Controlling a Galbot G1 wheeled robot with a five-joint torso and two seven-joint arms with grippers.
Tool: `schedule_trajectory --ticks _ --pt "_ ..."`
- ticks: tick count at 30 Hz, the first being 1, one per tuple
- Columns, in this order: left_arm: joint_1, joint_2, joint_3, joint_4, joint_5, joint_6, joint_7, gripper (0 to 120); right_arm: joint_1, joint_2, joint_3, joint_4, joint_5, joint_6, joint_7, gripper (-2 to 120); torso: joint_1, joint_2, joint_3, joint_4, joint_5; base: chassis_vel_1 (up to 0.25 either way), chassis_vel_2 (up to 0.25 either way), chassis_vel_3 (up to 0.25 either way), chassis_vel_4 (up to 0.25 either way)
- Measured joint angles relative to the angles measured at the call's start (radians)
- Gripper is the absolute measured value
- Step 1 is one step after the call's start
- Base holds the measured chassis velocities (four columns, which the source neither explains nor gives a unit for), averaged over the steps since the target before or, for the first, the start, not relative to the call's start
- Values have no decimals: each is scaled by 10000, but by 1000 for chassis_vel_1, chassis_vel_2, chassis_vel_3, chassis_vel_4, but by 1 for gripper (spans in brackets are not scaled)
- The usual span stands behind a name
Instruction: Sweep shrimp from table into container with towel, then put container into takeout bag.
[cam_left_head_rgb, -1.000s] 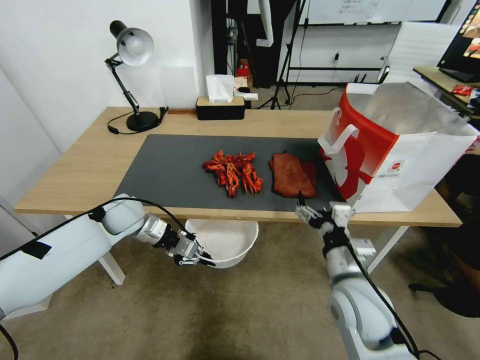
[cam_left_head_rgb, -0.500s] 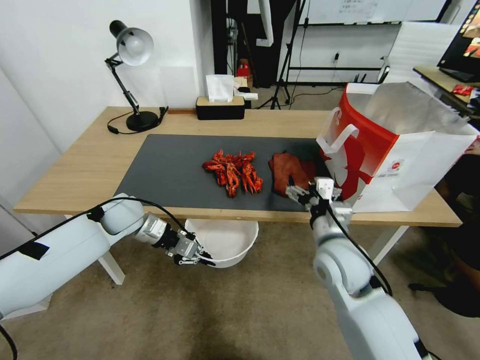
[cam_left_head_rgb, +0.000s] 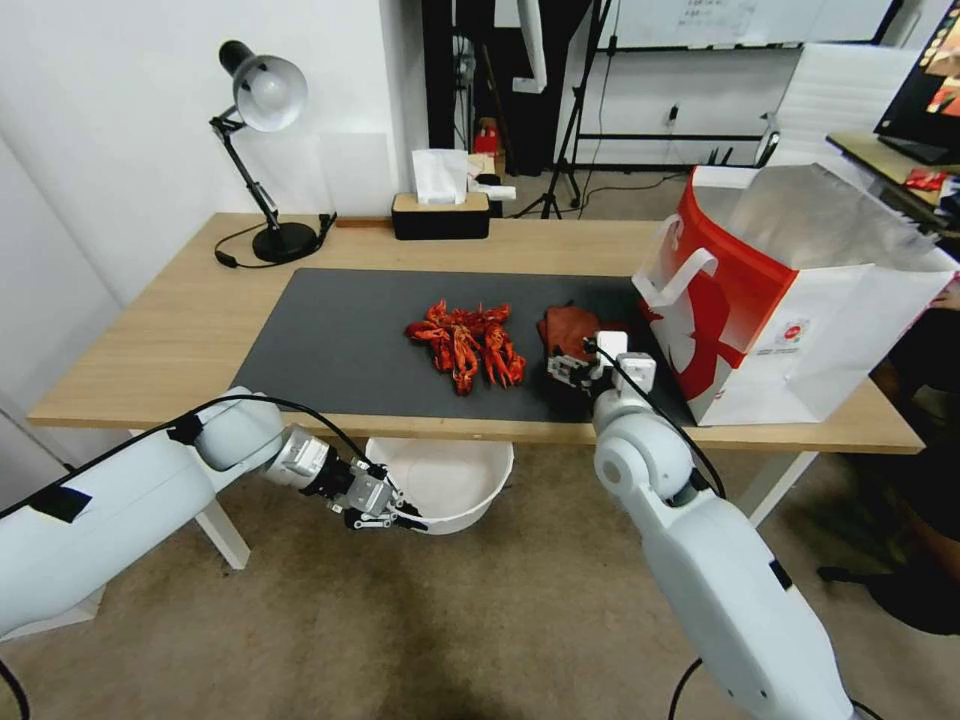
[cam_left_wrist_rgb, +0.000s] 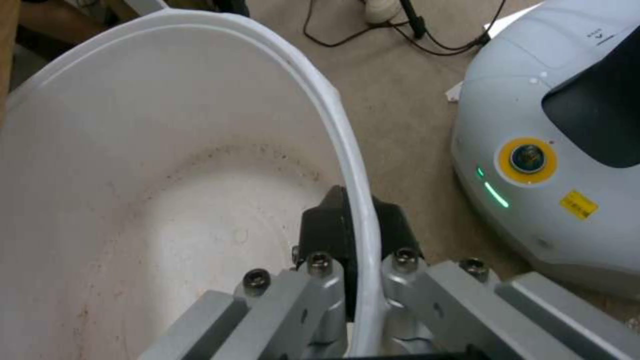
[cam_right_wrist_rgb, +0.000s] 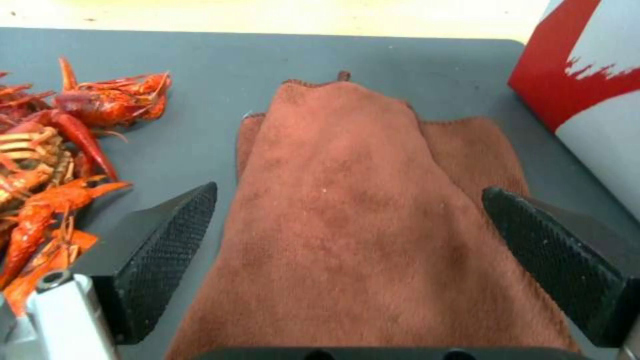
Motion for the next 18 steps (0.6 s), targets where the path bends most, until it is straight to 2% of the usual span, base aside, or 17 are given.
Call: schedule_trajectory --ticks 7,18 --pt "-1 -29 -5 2 -3 30 -3 0 340 -205 -177 -194 467 -581 303 100 0 0 -1 -2 0 0 0 0 0" --pt "-39 3 -14 -1 -32 30 -3 0 651 -182 -466 -583 925 -641 452 100 0 0 -1 -1 -1 0 0 0 0"
